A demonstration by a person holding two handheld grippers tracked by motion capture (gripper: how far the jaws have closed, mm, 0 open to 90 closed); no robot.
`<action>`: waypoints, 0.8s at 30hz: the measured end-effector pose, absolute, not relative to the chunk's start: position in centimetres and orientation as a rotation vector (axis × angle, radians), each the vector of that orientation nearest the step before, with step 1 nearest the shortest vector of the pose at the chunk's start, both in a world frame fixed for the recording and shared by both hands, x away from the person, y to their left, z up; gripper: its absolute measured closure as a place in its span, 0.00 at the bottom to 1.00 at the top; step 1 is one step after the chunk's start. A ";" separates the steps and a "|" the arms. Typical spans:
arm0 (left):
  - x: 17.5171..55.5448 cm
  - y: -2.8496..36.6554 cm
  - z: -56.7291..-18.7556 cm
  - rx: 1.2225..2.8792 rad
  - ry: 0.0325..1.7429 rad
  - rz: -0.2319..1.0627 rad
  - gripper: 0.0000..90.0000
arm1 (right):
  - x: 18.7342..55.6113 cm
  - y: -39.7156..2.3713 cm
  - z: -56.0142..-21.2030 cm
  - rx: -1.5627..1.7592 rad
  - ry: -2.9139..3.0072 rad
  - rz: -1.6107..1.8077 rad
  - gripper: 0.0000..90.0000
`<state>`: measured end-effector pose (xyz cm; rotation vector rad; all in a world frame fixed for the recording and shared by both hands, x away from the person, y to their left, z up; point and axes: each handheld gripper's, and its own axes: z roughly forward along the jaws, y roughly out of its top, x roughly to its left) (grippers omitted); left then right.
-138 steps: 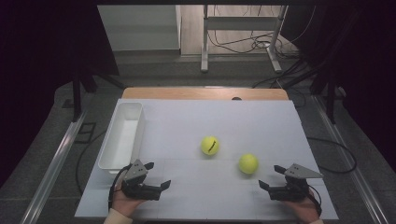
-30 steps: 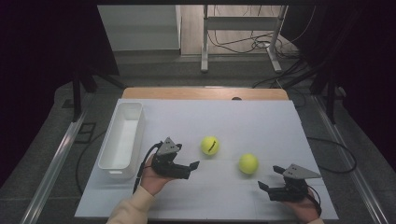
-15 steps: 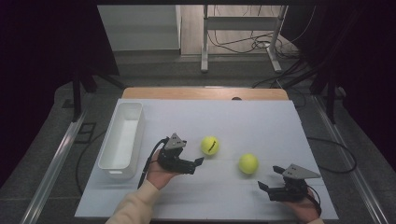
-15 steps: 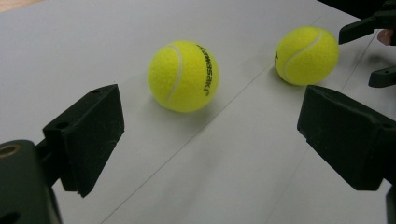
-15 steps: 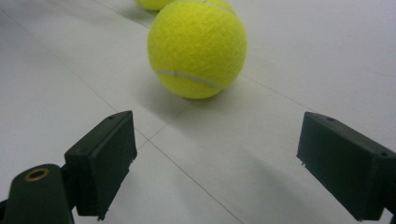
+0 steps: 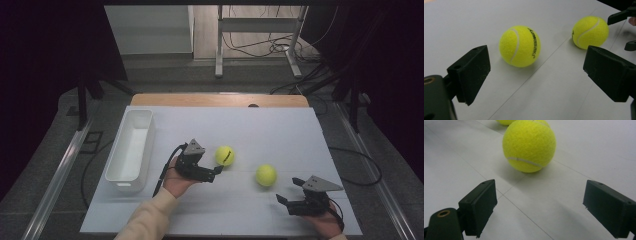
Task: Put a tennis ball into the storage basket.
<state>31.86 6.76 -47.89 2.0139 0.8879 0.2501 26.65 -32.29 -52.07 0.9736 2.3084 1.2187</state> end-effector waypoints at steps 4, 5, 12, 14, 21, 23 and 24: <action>32.3 6.3 -47.8 2.022 0.887 0.251 0.09 | 26.7 -32.3 -52.1 0.973 2.309 1.214 0.14; 32.3 6.3 -47.8 2.022 0.887 0.251 0.09 | 26.7 -32.3 -52.1 0.973 2.309 1.214 0.14; 33.3 5.3 -47.9 2.051 0.887 0.251 0.09 | 26.7 -32.3 -52.0 0.975 2.308 1.211 0.14; 33.5 5.2 -48.0 2.052 0.891 0.244 0.09 | 26.7 -32.4 -52.0 0.975 2.307 1.212 0.14; 34.1 4.8 -48.0 2.058 0.896 0.242 0.08 | 26.7 -32.4 -52.0 0.974 2.307 1.212 0.14; 34.3 4.6 -48.0 2.061 0.898 0.245 0.08 | 26.7 -32.4 -52.1 0.974 2.307 1.216 0.14; 34.5 4.5 -48.0 2.064 0.900 0.242 0.08 | 26.7 -32.4 -52.1 0.976 2.307 1.216 0.14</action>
